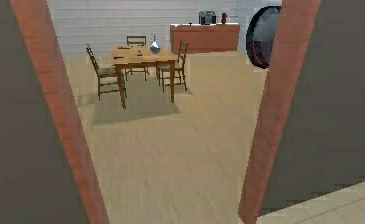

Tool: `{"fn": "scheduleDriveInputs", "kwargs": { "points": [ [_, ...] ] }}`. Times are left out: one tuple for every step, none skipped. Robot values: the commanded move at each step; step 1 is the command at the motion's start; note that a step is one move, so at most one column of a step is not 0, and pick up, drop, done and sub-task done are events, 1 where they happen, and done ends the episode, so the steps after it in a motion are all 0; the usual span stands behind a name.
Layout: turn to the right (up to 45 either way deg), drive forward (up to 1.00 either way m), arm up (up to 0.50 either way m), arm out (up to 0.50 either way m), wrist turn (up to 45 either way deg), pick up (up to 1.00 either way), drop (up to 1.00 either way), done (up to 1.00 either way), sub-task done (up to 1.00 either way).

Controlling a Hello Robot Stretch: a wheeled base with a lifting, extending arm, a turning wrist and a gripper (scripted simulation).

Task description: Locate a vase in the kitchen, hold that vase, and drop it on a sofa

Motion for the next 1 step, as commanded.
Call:
{"fn": "scheduleDriveInputs", "kwargs": {
  "points": [
    [0.0, 0.6, 0.0, 0.0, 0.0, 0.0, 0.0, 0.0, 0.0]
  ]
}}
